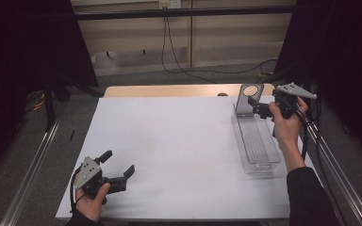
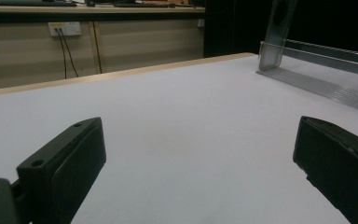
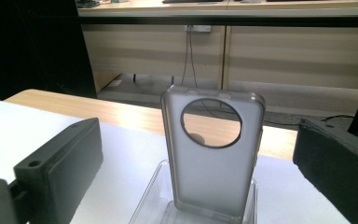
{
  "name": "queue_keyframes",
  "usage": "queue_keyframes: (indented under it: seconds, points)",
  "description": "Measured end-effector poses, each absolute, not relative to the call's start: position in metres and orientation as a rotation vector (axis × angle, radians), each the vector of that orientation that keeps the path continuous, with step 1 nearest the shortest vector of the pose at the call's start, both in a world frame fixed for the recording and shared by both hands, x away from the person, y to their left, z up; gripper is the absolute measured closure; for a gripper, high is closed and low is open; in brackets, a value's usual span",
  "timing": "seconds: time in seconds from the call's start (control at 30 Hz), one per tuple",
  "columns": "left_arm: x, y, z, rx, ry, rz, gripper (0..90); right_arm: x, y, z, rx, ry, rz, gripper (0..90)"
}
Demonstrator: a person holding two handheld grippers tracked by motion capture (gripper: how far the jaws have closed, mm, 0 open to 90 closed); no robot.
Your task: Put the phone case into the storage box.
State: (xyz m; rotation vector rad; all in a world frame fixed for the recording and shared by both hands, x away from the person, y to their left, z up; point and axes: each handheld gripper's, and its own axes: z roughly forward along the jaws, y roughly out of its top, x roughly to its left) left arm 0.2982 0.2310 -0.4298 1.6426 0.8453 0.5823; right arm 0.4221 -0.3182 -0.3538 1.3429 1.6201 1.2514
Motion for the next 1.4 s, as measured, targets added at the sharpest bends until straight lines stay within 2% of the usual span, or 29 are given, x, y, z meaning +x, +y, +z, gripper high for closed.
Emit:
queue_keyframes:
  seconds: [0.63,1.4]
  points:
    - [0.298,0.232,-0.429,1.638,0.847,0.593,2.3,0.372,-0.333,-0.359,1.295,1.587,1.307,1.9]
    - [0.297,0.232,-0.429,1.646,0.840,0.602,2.3,0.317,-0.335,-0.385,1.288,1.584,1.321,1.9]
